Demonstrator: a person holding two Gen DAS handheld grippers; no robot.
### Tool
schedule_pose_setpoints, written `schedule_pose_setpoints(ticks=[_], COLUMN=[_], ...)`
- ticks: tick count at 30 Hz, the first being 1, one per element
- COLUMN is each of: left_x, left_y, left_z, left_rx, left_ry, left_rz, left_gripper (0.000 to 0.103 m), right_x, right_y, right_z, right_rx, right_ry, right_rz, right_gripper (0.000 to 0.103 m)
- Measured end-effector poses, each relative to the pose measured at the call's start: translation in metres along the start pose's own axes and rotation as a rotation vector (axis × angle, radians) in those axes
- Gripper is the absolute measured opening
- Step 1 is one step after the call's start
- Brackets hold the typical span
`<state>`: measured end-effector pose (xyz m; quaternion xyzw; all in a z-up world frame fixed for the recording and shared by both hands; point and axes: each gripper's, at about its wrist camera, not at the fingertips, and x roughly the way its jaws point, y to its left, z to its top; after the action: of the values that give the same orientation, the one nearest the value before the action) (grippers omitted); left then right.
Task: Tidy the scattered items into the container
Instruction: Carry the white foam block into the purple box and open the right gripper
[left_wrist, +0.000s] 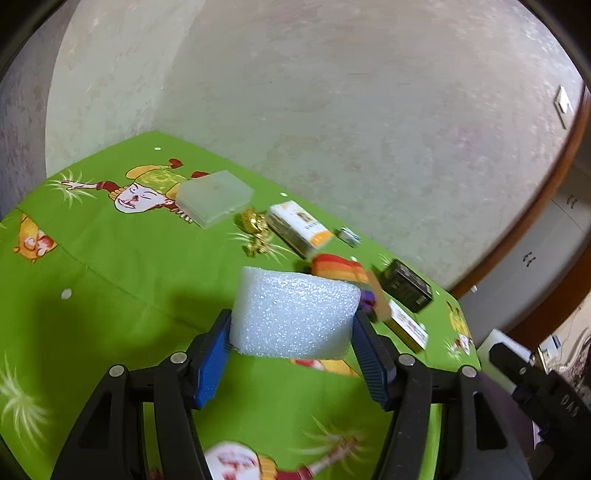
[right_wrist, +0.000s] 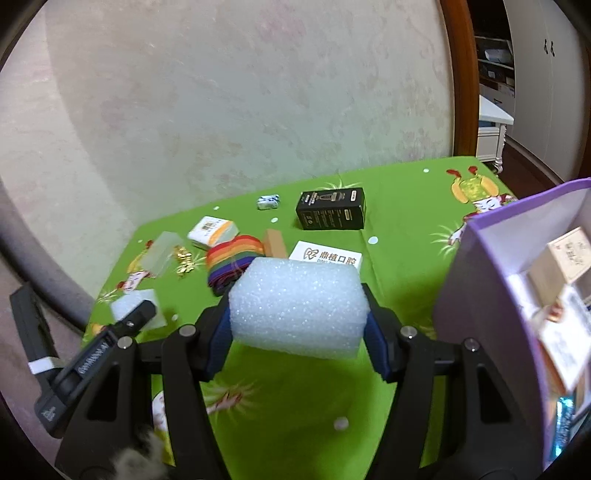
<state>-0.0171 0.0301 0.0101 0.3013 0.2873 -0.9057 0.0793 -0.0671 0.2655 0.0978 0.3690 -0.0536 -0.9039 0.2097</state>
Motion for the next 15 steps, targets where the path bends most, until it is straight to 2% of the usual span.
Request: schedule_pose_setpoints(ticks=[8, 15], left_x=[-0.029, -0.037], left_y=[-0.025, -0.043], left_z=[-0.012, -0.015], left_rx=[0.062, 0.121], left_ry=[-0.016, -0.017], left_rz=[-0.023, 0.014], left_gripper=[0.063, 0.063], right_x=[-0.047, -0.069], right_y=[-0.017, -0.035], right_z=[-0.006, -0.008], right_rx=[-0.015, -0.003], right_ry=[-0.036, -0.05], right_rz=[0.019, 0.021], right_gripper=[0.064, 0.064])
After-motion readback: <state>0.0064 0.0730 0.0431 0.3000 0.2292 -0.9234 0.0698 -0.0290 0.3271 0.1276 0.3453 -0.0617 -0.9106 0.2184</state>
